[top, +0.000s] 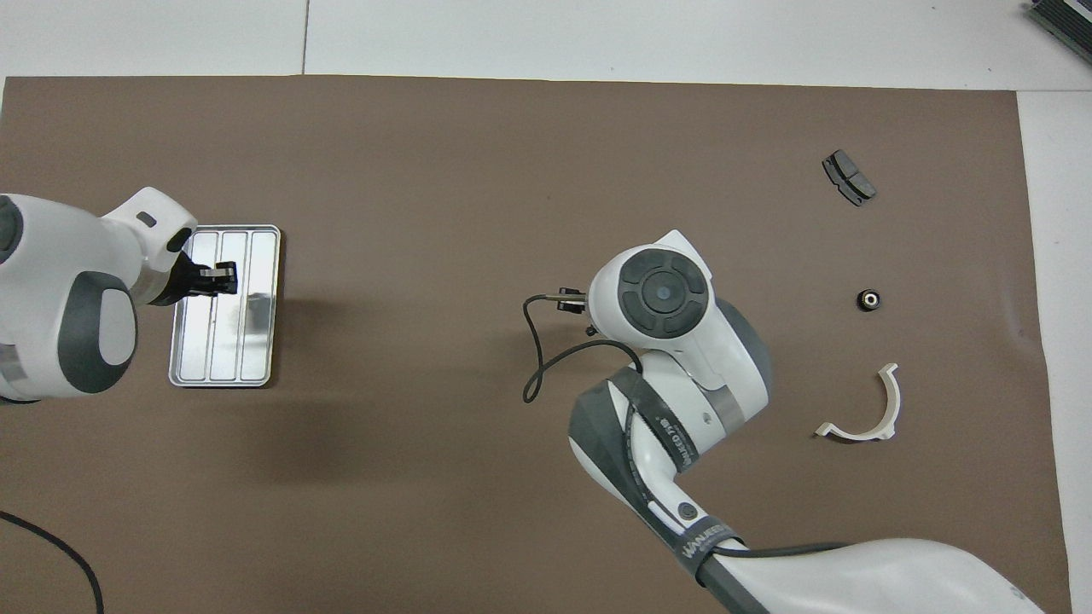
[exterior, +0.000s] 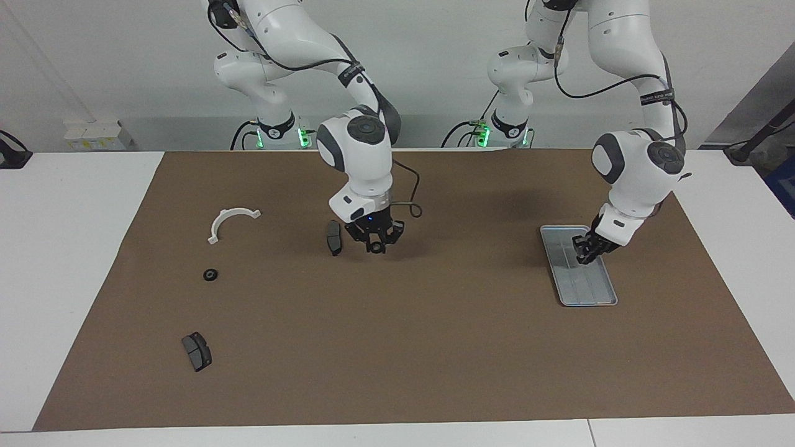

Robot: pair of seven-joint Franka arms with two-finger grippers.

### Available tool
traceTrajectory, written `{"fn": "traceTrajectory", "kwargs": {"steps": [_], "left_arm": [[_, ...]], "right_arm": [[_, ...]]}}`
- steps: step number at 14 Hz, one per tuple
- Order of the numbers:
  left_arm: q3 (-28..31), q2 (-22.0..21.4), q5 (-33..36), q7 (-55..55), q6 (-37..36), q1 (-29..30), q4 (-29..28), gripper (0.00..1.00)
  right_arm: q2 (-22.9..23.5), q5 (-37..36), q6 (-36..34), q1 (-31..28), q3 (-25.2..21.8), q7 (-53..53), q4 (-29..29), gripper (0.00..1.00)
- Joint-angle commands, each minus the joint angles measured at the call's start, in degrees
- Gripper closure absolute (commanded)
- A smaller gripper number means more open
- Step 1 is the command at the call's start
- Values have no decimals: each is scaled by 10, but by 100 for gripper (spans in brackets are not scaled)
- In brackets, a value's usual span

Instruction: Place bearing gear from tray to pile

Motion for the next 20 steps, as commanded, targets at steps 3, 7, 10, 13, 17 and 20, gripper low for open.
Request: {"fn": "traceTrajectory", "kwargs": {"steps": [3,7,10,13,17,20], "left_arm": [[5,1,2,-254,9,-164,11,88],[3,9,0,-366,92,-278,3,86],[3,23,0,-390,142,-333,-3,75],[3,29,0,-417,165,-366,-6,44],[9,22,1,-418,140,-358,6,6],[8,5,8,-361,-3,-260,72,7]], "right_arm": [[-81,-7,40,-94,7,-85,-142,100],[-96,2,65,-177,8,-189,-194,100],[-106,4,64,-224,8,-246,-223,100],[-111,8,65,-244,8,-267,-235,91],[-102,22,67,-234,9,-263,-215,0],[-82,29,49,-202,9,-240,-143,0]]}}
